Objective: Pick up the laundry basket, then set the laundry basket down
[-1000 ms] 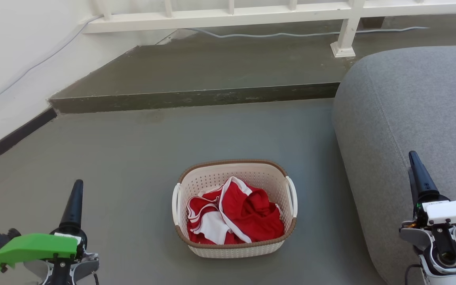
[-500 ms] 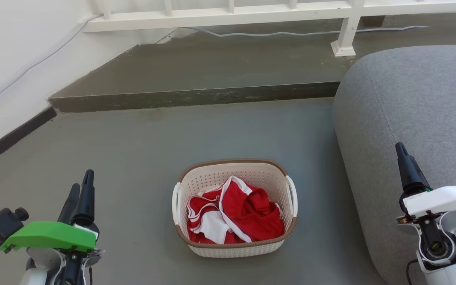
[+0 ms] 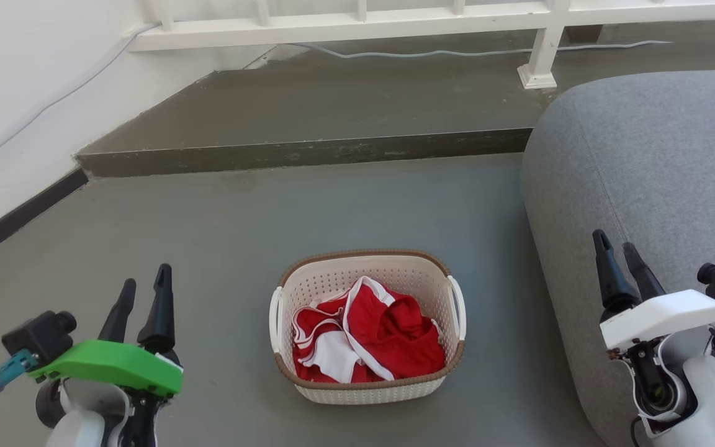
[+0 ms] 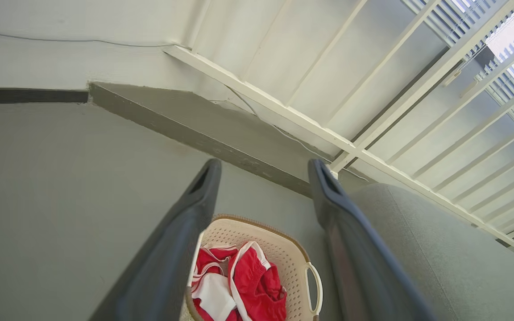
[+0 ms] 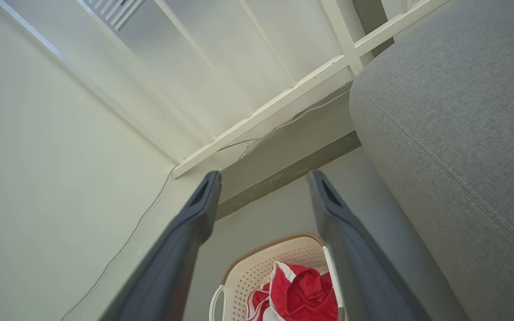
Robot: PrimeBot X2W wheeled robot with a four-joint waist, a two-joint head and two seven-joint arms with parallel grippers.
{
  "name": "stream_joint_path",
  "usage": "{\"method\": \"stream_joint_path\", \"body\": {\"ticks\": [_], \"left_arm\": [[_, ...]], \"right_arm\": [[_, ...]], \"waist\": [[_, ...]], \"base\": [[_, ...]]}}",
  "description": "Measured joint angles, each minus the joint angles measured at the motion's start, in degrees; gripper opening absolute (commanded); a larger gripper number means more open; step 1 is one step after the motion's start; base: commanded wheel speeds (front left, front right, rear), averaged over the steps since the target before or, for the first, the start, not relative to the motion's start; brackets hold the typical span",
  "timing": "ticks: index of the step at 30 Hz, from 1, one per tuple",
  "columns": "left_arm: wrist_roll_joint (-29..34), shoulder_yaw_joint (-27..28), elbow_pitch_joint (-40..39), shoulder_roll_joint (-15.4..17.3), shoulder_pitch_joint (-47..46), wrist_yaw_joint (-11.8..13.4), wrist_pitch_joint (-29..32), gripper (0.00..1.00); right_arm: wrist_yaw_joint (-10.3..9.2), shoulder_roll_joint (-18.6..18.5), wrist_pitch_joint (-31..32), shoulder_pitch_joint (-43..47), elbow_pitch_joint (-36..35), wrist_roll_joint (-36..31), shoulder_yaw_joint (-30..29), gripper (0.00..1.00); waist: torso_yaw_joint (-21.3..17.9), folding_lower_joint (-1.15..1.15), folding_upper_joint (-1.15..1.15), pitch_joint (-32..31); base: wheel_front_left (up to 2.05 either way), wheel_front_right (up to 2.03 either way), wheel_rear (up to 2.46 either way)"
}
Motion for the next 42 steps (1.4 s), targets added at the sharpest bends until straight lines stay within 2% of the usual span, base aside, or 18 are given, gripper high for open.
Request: {"method": "stream_joint_path", "body": {"ticks": [23, 39, 42], "left_arm": [[18.36, -6.37, 0.54, 0.83, -0.22, 3.45, -4.28, 1.0], [28.89, -8.71, 1.53, 1.38, -0.62, 5.45, -7.44, 1.0], [29.28, -8.7, 2.11, 1.36, -1.05, 5.63, -7.44, 1.0]], "right_arm": [[-2.93, -0.94, -4.5, -0.27, 0.94, -16.96, 5.08, 1.0], [-4.46, -1.2, -7.72, -1.0, 1.87, -27.85, 7.01, 1.0], [-4.47, -1.18, -7.86, -0.99, 2.21, -28.16, 6.91, 1.0]], "waist": [[-0.44, 0.0, 0.0, 0.35], [-0.58, 0.0, 0.0, 0.54], [-0.62, 0.0, 0.0, 0.55]], "base": [[0.0, 0.0, 0.0], [0.0, 0.0, 0.0], [0.0, 0.0, 0.0]]}}
